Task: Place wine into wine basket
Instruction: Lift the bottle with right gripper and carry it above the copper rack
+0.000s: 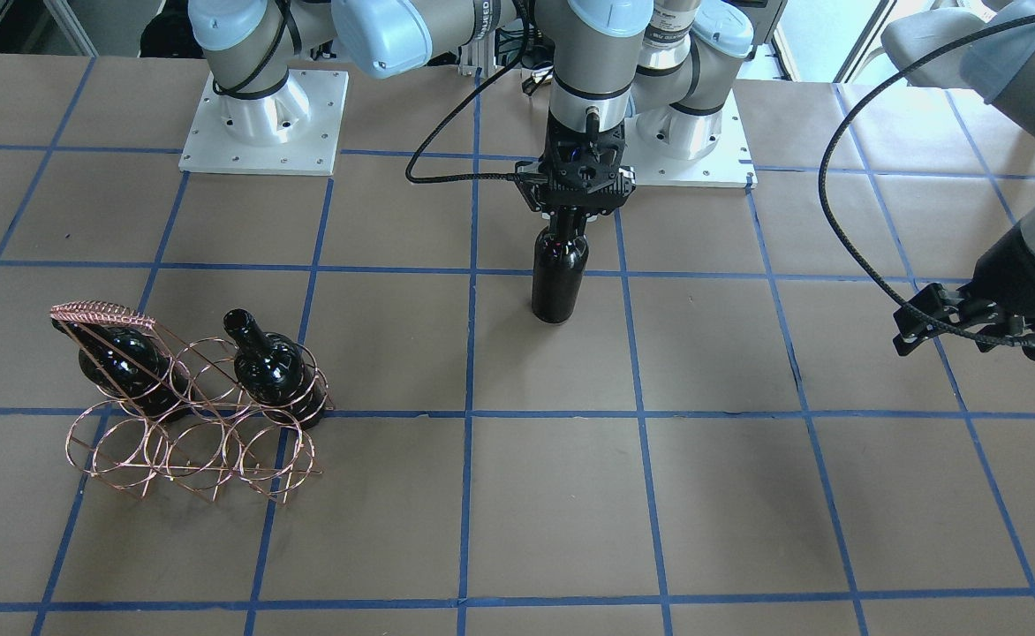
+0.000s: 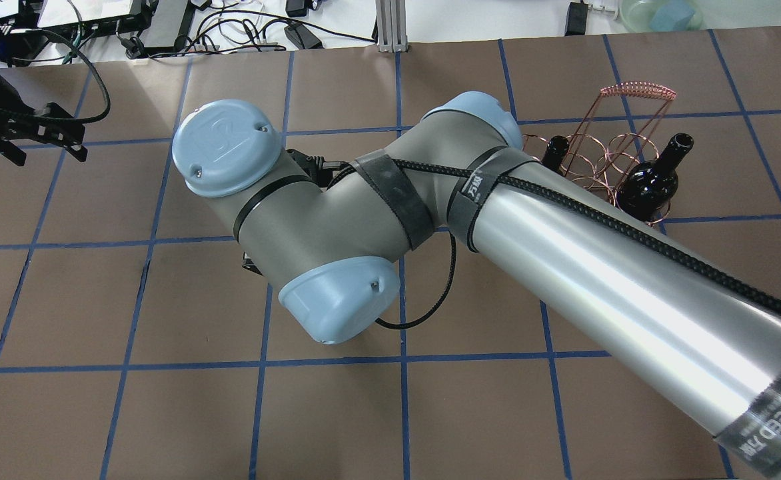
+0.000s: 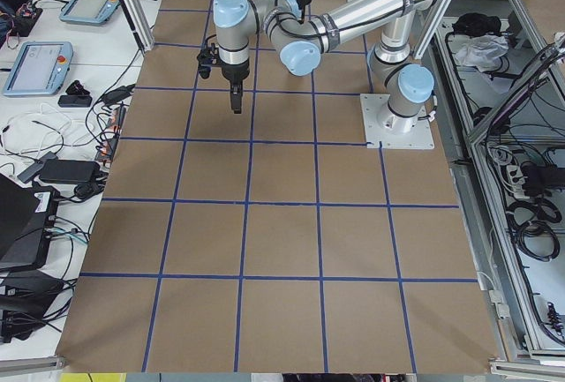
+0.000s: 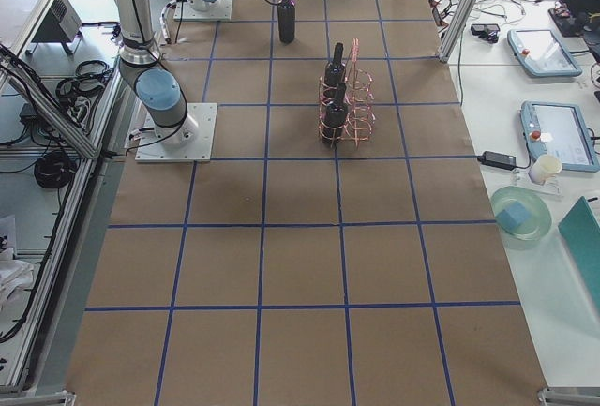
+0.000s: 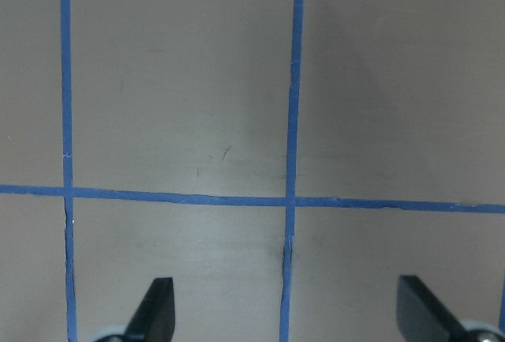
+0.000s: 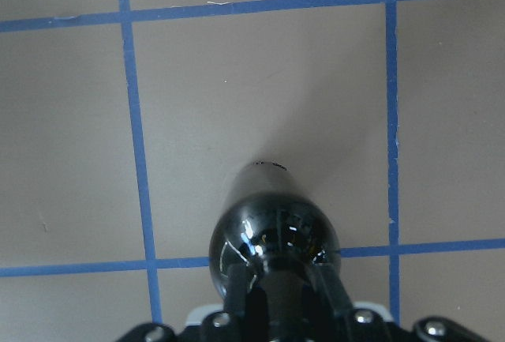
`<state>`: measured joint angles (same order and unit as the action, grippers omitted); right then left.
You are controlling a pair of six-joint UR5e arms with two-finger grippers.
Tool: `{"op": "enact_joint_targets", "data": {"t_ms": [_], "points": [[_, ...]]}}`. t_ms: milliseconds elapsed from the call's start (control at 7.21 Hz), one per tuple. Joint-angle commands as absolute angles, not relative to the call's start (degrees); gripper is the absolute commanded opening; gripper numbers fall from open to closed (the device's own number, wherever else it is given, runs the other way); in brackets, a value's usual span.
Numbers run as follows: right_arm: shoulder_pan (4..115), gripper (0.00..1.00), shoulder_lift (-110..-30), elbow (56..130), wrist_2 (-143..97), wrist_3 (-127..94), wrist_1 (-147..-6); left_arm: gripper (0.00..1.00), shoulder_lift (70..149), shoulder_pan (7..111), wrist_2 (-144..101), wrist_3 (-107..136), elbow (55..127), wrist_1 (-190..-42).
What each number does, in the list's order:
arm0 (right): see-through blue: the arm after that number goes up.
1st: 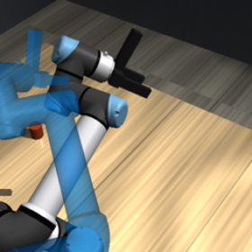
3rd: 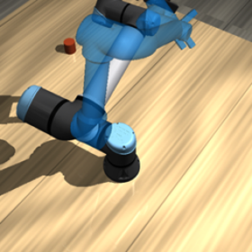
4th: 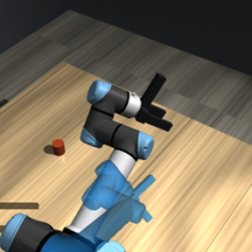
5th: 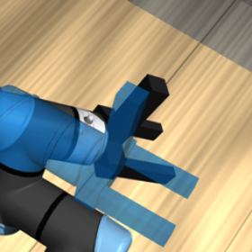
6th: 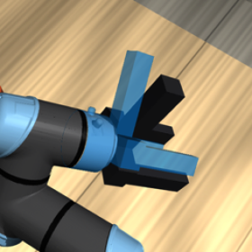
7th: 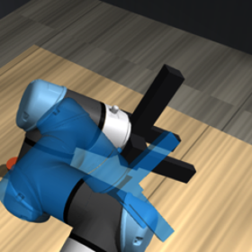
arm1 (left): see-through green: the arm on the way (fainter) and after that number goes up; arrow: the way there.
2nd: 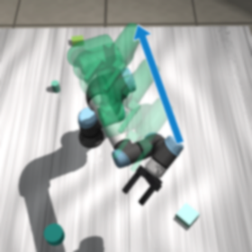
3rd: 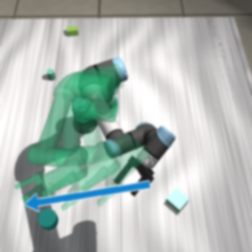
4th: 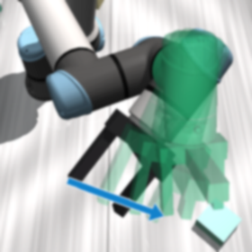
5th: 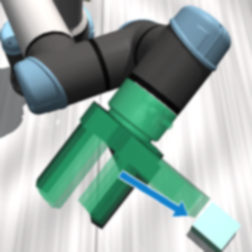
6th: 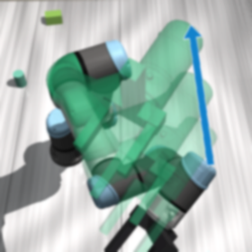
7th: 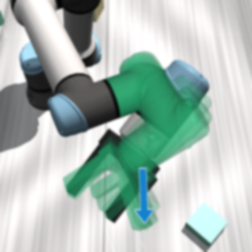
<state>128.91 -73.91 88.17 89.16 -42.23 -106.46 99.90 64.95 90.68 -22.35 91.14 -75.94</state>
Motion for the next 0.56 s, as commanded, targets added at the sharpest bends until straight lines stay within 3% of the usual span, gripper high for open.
{"op": "enact_joint_targets", "data": {"t_ms": [0,416], "points": [[127.45,0.0,-76.62,87.72,88.33,-39.92,-105.83,1.0,100.11,64.95,90.62,-22.06,91.14,-75.94],[114.22,0.0,-88.46,87.63,91.9,-23.8,-90.75,1.0,100.63,64.95,90.27,-21.71,91.23,-75.94]]}}
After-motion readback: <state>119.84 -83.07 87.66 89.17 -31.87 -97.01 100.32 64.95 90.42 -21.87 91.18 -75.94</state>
